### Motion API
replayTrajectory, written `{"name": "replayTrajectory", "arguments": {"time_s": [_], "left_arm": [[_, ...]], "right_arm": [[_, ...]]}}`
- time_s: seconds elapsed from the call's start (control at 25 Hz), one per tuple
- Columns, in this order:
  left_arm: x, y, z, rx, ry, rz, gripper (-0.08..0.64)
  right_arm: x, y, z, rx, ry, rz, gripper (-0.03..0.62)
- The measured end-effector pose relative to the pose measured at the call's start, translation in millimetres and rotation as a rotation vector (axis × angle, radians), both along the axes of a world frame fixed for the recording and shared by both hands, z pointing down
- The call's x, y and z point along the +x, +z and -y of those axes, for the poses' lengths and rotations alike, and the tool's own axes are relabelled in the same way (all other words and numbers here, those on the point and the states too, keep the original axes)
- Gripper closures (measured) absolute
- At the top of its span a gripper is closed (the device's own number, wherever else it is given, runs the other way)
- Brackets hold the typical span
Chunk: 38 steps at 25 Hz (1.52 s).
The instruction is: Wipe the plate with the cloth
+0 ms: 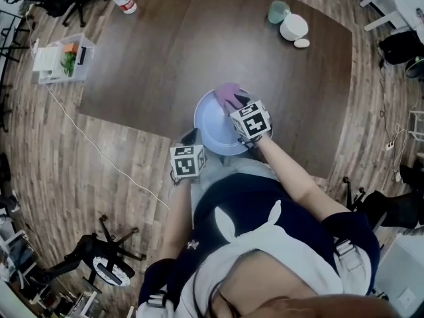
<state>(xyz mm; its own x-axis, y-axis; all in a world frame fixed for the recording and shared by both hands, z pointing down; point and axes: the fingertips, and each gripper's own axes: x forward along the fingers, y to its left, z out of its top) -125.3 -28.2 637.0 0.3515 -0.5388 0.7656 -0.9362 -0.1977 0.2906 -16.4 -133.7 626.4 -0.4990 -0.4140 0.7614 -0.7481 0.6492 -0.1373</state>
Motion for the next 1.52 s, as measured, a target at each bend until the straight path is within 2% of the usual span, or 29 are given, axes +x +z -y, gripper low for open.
{"name": "replayTrajectory", "arguments": {"time_s": [0.88, 1.2, 1.52], "left_arm": [[-0.8, 1.5, -0.3, -0.009, 0.009, -0.011, 0.554], [-1.1, 1.2, 1.5, -0.011, 0.012, -0.016, 0.554], [-1.1, 0.9, 0.6, -0.009, 0.009, -0.024, 0.554]], "right_arm": [[-6.0, 0.9, -6.7, -0.02, -0.045, -0.021, 0.471], [-8.6, 8.8, -14.3, -0.088, -0.053, -0.033, 0.471], [-13.4, 13.8, -15.5, -0.108, -0.067, -0.046, 0.471]]}}
